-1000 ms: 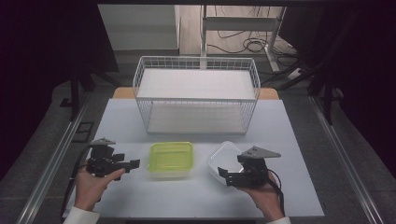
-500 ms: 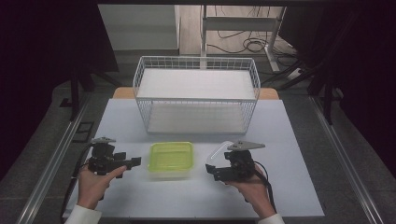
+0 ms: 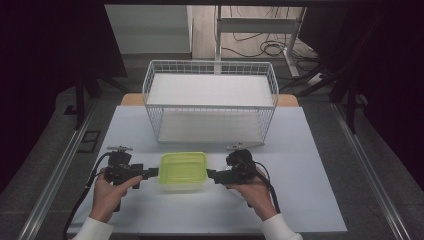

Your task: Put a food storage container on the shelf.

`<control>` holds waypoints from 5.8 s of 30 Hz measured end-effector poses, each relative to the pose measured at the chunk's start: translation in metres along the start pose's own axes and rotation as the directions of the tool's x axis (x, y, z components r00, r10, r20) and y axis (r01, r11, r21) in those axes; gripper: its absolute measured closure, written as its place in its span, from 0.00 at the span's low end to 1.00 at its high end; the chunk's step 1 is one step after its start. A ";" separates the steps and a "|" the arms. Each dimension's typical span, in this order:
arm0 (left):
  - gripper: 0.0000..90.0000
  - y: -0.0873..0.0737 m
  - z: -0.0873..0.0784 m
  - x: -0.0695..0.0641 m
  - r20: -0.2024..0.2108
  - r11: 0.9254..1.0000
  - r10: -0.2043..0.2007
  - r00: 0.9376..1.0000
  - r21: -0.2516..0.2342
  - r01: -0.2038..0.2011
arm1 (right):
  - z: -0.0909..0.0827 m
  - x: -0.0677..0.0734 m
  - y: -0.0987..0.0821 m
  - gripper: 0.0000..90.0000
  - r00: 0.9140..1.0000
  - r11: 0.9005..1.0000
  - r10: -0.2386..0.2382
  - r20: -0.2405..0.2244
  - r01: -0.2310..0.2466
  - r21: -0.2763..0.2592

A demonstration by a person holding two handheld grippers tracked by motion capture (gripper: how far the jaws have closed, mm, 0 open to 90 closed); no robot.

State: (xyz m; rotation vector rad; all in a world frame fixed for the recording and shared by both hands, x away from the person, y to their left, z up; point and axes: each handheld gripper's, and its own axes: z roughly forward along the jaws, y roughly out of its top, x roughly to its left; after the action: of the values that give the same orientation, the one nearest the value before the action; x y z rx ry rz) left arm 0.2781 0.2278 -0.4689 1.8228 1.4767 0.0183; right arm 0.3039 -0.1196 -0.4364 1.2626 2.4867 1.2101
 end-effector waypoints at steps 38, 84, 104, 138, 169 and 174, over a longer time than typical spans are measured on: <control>0.54 0.012 0.052 0.024 0.072 0.984 -0.146 0.987 0.114 0.138 | 0.077 -0.022 0.028 0.46 0.979 0.957 0.204 0.020 -0.204 0.207; 0.84 0.010 0.036 0.017 0.190 0.989 -0.150 0.970 0.046 0.144 | 0.068 -0.023 0.021 0.80 0.964 0.957 0.247 -0.095 -0.228 0.177; 0.88 0.011 0.012 0.001 0.221 0.995 -0.087 0.971 -0.034 0.097 | 0.036 -0.012 0.023 0.83 0.983 0.990 0.135 -0.126 -0.130 0.050; 0.87 0.055 -0.012 -0.039 0.261 0.989 0.018 0.965 -0.147 0.021 | -0.028 -0.016 0.056 0.83 0.992 0.991 0.039 -0.117 -0.054 -0.126; 0.88 0.119 -0.030 -0.073 0.279 0.980 0.091 0.956 -0.196 -0.036 | -0.077 -0.028 0.095 0.84 0.995 0.973 0.019 -0.095 -0.040 -0.229; 0.88 0.131 -0.031 -0.074 0.272 0.977 0.099 0.957 -0.211 -0.041 | -0.079 -0.034 0.107 0.84 0.995 0.973 0.020 -0.094 -0.041 -0.228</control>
State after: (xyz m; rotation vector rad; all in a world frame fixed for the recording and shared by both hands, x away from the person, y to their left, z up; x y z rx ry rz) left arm 0.3483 0.1790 -0.3406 1.6351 1.1659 -0.0514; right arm 0.3616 -0.1552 -0.3170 1.2145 2.3092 1.5444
